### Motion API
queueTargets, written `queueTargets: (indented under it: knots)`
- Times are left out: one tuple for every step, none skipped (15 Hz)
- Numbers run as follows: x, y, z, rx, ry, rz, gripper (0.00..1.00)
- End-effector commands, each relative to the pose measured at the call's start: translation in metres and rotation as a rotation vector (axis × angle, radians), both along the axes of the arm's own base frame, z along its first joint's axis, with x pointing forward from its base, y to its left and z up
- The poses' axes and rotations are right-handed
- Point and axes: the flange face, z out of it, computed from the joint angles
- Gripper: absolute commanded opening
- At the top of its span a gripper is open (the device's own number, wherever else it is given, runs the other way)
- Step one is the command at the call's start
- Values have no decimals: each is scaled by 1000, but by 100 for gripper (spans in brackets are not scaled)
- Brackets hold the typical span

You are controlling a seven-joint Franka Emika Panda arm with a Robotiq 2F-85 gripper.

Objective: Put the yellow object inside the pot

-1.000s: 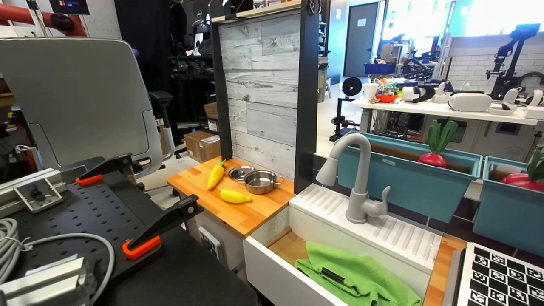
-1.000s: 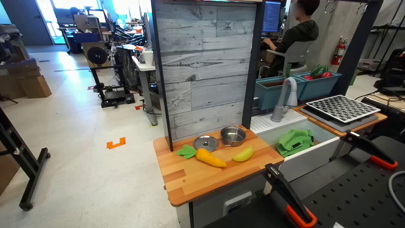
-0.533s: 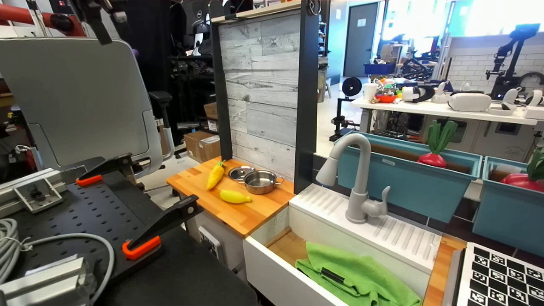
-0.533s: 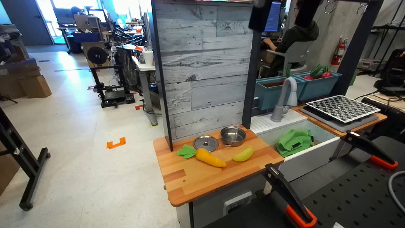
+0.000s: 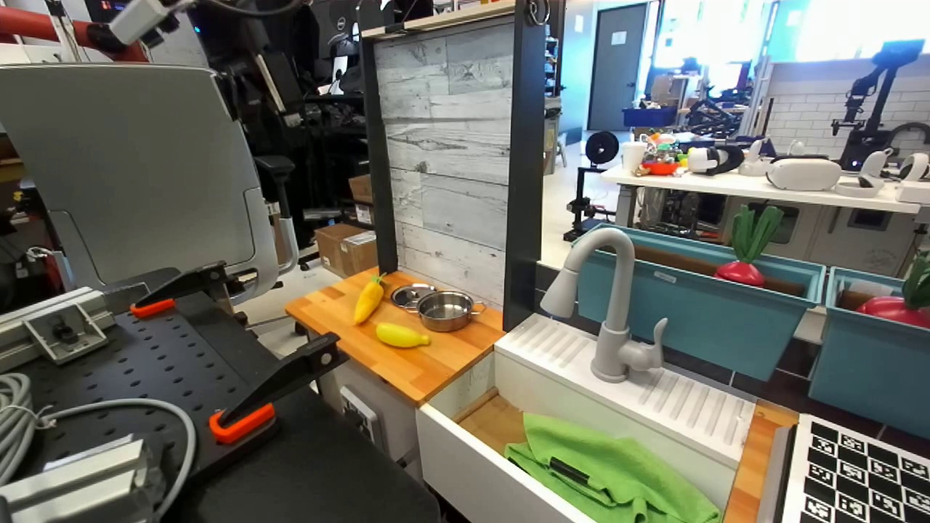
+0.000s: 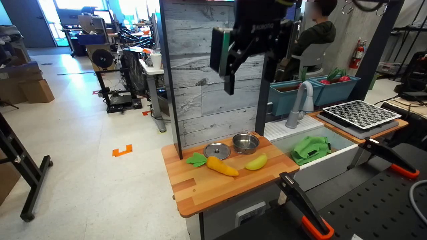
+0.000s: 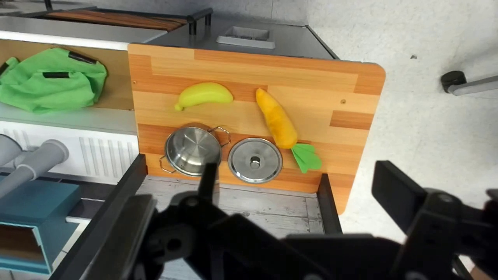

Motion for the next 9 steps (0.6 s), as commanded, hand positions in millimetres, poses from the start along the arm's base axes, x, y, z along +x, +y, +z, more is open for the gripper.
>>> queueTargets:
  knots:
    - [47, 17, -55, 12, 15, -18, 100]
    - [56, 22, -71, 12, 29, -21, 100]
    - [64, 25, -90, 8, 55, -19, 100]
    - [72, 29, -110, -16, 69, -18, 100]
    - [79, 32, -125, -20, 86, -18, 100]
    - [85, 35, -142, -26, 96, -18, 100]
    - [89, 39, -157, -36, 103, -19, 100]
    - [92, 43, -170, -43, 106, -19, 100]
    - [97, 45, -185, -54, 107, -16, 100]
